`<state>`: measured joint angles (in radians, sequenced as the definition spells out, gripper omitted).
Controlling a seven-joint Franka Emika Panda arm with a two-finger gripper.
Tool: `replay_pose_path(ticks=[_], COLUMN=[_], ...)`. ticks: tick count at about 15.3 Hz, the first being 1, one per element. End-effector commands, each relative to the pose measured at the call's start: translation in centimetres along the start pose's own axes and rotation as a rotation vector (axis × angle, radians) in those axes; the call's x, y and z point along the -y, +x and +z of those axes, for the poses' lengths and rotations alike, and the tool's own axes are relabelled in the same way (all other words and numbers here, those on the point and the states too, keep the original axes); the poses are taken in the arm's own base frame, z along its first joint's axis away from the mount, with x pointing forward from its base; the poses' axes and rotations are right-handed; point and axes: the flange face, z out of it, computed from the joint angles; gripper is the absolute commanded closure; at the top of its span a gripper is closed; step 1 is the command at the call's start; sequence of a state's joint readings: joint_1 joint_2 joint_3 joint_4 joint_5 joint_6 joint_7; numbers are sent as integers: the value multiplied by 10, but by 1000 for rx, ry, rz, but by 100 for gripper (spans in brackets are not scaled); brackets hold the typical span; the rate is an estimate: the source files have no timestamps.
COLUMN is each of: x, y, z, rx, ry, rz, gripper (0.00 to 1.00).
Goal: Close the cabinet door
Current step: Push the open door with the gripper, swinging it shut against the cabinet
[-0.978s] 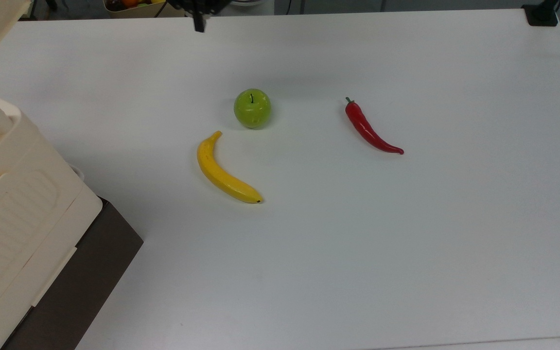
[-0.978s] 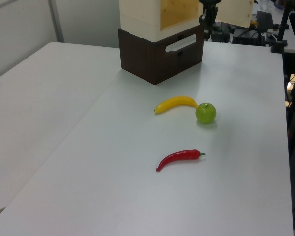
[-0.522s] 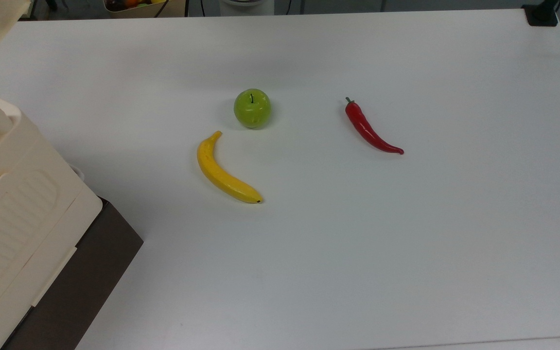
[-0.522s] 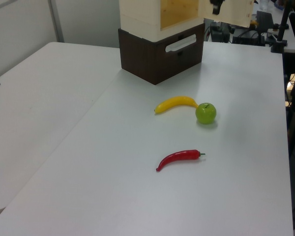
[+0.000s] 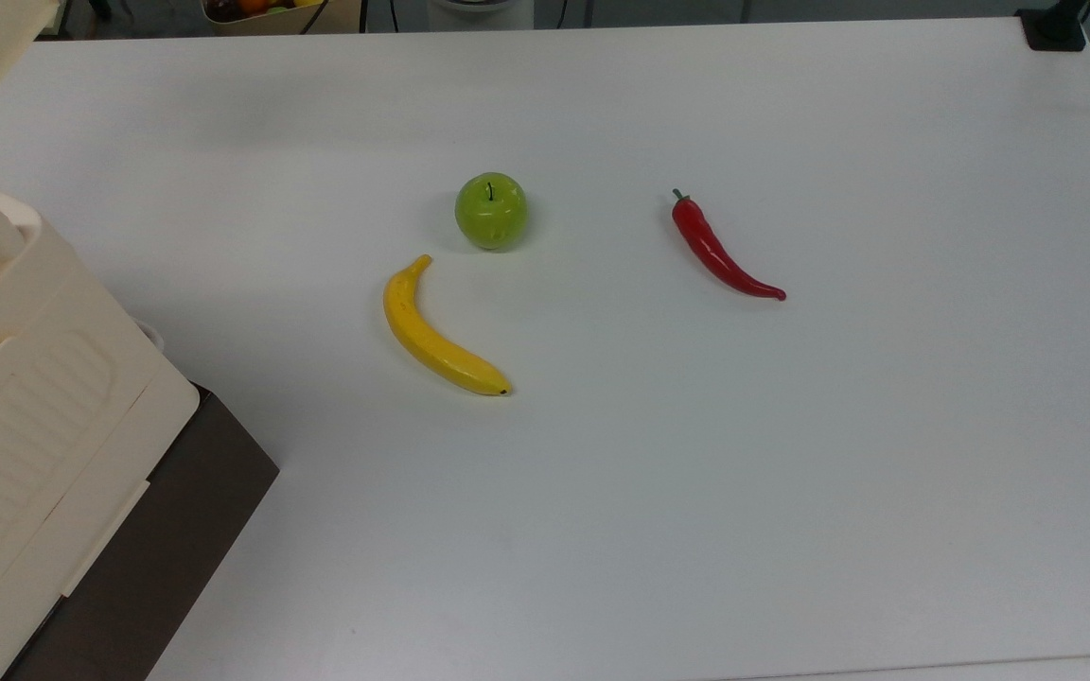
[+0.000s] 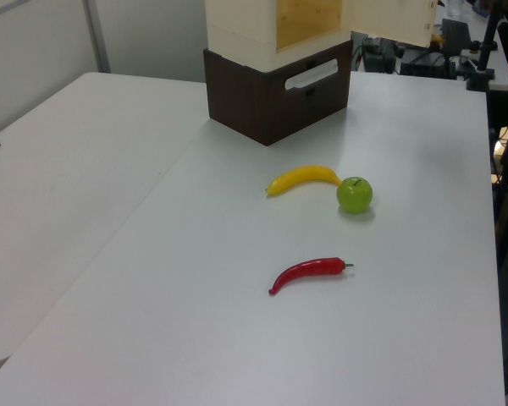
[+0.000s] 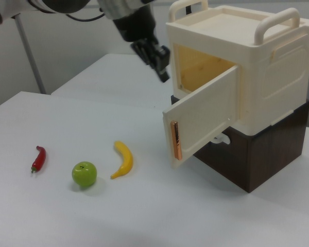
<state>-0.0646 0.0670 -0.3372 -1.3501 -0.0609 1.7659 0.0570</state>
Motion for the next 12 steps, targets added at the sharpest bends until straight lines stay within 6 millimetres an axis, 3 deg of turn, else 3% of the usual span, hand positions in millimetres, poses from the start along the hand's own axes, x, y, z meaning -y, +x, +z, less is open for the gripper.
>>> replay_pose_path(ticks=[1,7,12], x=[-42,-119,-129], y=[8,8,3], z=[-9,1,23], rx=[-80,-103,-62], ry=[-17,-19,-15], rz=[54,71,41], gripper=[100,100,100])
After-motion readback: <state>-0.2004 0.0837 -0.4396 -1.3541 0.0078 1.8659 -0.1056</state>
